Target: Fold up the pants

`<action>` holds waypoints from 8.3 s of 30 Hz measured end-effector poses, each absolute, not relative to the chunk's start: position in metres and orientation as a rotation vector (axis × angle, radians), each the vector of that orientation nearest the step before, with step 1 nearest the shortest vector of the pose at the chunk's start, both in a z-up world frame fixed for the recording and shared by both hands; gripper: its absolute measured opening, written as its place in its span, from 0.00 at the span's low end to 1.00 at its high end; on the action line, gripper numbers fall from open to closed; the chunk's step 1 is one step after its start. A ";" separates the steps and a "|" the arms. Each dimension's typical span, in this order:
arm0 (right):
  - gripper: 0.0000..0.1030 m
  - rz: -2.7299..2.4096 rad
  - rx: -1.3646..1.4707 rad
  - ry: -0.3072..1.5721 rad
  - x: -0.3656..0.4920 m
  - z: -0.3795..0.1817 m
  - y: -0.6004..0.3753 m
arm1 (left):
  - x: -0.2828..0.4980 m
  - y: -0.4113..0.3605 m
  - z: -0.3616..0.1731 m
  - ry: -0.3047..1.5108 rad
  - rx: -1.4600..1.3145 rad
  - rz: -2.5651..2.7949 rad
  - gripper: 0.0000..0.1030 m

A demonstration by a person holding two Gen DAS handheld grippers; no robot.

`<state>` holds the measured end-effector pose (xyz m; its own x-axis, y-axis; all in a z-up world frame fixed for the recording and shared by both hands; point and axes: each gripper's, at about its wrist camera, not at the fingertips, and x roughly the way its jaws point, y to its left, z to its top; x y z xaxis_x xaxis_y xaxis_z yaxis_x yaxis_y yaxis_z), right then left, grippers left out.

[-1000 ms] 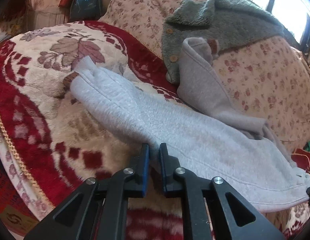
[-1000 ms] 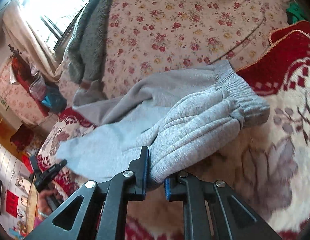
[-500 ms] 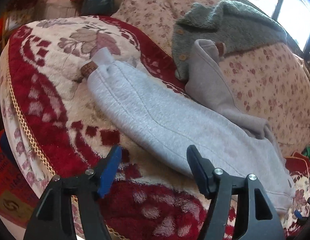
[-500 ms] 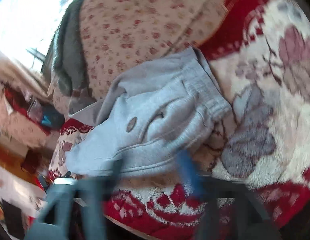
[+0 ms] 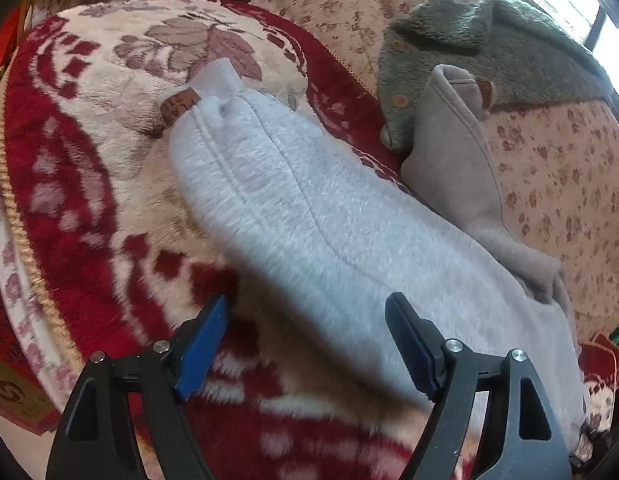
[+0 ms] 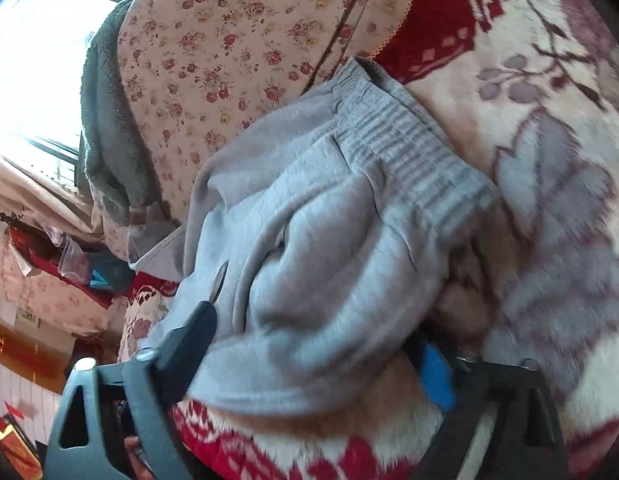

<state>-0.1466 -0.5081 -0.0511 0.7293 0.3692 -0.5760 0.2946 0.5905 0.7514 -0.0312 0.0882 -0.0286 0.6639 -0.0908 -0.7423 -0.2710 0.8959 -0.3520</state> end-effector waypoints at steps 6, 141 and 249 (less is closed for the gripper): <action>0.21 0.112 1.036 0.760 -0.148 -0.053 -0.512 | -0.006 0.079 -0.030 0.828 -0.457 0.078 0.19; 0.45 0.318 -0.105 0.960 -0.210 0.021 -0.369 | -0.055 0.150 -0.024 0.752 -0.641 -0.066 0.52; 0.22 0.239 0.035 1.024 -0.046 -0.012 -0.442 | 0.043 -0.260 -0.006 0.918 0.166 -0.607 0.47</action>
<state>-0.0458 -0.4417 -0.0122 0.4961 0.2140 -0.8415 -0.1813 0.9733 0.1407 0.0426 -0.2602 -0.0058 0.4539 -0.4208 -0.7854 0.5581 0.8214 -0.1175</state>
